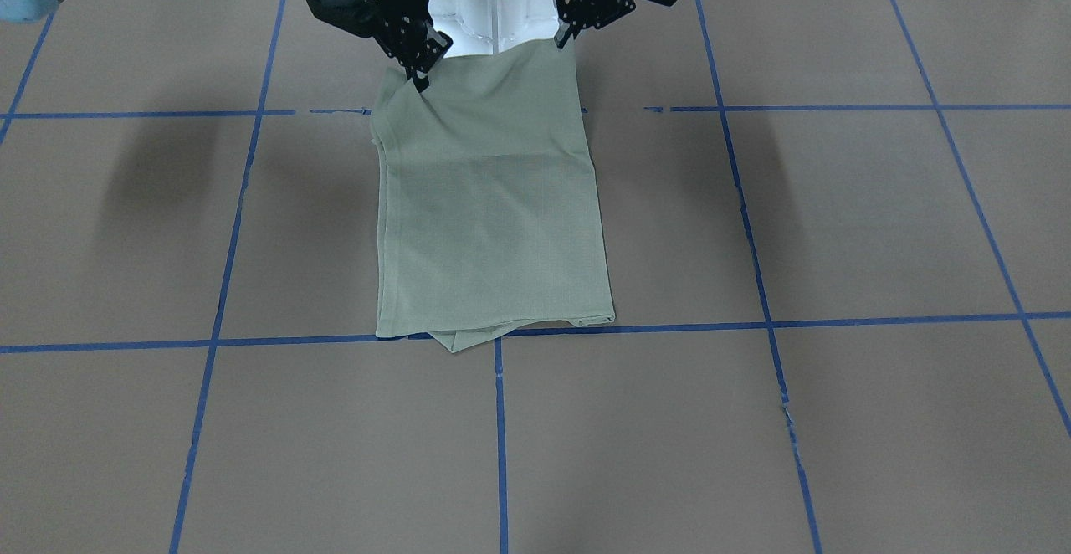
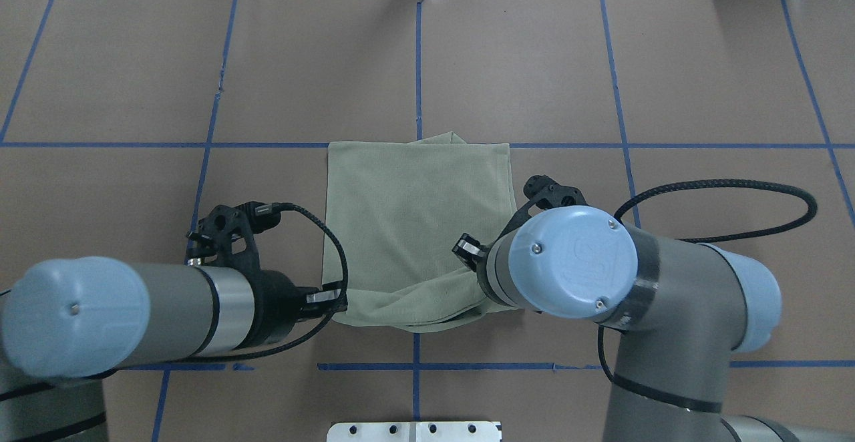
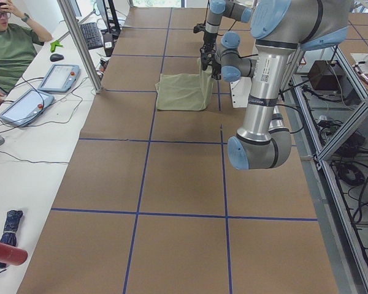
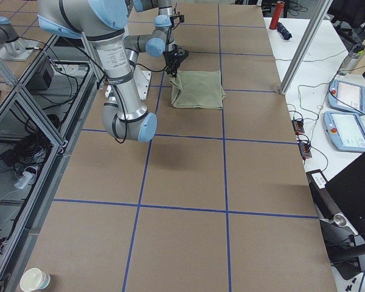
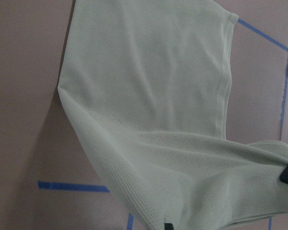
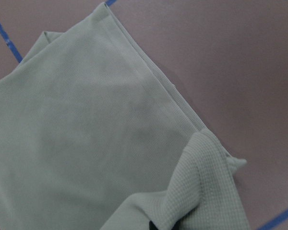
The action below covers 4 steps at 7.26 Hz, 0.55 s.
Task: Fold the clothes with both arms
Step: 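Lift the near edge with both grippers and fold it away from the robot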
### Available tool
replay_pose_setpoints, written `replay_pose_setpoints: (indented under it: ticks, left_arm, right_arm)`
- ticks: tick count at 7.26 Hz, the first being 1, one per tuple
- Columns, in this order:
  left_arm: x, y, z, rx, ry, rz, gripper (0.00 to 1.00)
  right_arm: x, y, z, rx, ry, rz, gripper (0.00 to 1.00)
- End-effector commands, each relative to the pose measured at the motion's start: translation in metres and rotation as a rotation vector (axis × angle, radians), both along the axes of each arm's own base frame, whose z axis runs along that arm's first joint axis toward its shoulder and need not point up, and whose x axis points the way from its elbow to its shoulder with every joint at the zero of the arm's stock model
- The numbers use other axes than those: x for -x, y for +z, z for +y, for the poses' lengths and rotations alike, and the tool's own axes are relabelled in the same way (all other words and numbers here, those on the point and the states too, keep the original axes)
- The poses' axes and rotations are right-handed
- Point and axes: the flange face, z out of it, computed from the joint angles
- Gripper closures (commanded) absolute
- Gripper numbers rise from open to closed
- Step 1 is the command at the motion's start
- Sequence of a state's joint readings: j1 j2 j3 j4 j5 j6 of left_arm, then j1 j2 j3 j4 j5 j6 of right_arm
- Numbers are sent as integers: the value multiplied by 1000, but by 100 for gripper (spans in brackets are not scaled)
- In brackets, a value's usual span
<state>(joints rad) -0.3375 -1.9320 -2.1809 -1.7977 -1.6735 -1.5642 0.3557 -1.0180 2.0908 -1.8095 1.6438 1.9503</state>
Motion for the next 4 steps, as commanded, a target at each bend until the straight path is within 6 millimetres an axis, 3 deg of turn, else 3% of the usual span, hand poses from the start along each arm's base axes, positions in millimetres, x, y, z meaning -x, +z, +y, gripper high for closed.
replay_pose_setpoints:
  ticks: [1, 3, 4]
  left_arm:
    - [-25, 22, -101, -89, -68, -126, 100]
    - [-29, 48, -151, -128, -83, -188, 100]
    - [-44, 68, -164, -119, -85, -204, 100]
  right_arm:
    - [32, 27, -70, -57, 19, 42, 100]
    - [63, 24, -116, -63, 14, 104, 100]
    - [74, 28, -129, -56, 16, 130, 100]
